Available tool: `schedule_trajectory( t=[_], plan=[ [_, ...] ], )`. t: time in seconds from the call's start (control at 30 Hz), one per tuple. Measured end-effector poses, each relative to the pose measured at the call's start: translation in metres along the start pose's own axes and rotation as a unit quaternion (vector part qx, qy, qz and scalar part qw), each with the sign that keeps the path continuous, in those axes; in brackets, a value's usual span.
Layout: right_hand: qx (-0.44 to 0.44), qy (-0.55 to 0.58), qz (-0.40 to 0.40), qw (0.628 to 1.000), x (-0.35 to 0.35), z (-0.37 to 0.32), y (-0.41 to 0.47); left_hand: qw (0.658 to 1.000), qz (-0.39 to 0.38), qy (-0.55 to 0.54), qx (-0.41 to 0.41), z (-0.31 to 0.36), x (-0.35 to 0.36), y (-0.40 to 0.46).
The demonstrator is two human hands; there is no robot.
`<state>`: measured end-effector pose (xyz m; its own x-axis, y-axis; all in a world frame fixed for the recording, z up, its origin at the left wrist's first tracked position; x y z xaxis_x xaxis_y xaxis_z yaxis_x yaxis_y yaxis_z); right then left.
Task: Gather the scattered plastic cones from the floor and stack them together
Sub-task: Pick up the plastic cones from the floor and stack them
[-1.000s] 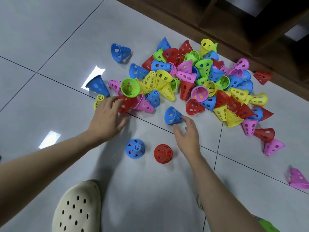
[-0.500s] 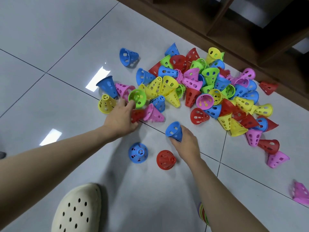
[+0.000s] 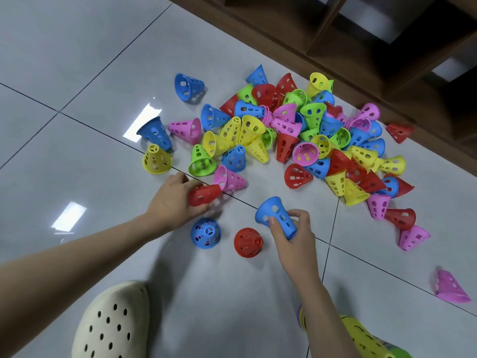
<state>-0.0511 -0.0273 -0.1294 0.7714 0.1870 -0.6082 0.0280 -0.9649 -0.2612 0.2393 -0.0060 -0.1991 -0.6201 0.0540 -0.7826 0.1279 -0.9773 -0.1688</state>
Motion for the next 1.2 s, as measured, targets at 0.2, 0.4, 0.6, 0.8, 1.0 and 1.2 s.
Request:
schedule_trajectory(
  t=[0.2,0.4,0.6,0.8,1.0,1.2],
  plan=[
    [-0.006,-0.003,0.008,1.000,-0.002,0.015,-0.022,0.990,0.060,-0.127,0.028,0.016,-0.015,-0.019],
    [-0.046,-0.074,-0.043,0.995,0.040,0.045,-0.027,0.964,0.122,-0.231,0.054,0.046,-0.028,-0.042],
    [-0.028,-0.065,-0.045,0.996,0.058,0.063,-0.027,0.964,0.103,-0.241,0.052,0.049,-0.018,-0.060],
    [-0.020,-0.047,-0.044,0.998,0.059,0.066,-0.029,0.981,0.010,-0.187,0.057,0.034,0.018,-0.071],
    [-0.002,-0.017,-0.073,0.997,0.064,0.073,-0.028,0.989,-0.062,-0.106,0.078,0.014,0.038,-0.064],
    [0.020,0.001,-0.189,0.982,0.072,0.067,-0.032,0.983,0.079,-0.123,0.109,-0.003,-0.019,-0.051]
  ],
)
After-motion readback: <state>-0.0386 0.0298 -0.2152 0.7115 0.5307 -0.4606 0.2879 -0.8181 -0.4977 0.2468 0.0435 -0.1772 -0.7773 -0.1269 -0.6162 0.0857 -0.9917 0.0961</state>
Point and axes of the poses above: each hand's wrist, its own y-axis towards the middle knuckle, its own x-axis out of the palm, z = x × y, the point moved 8 cm from there along y, towards the middle knuckle, and after that the axes turned 1 degree about x, right-handed, at the moved point
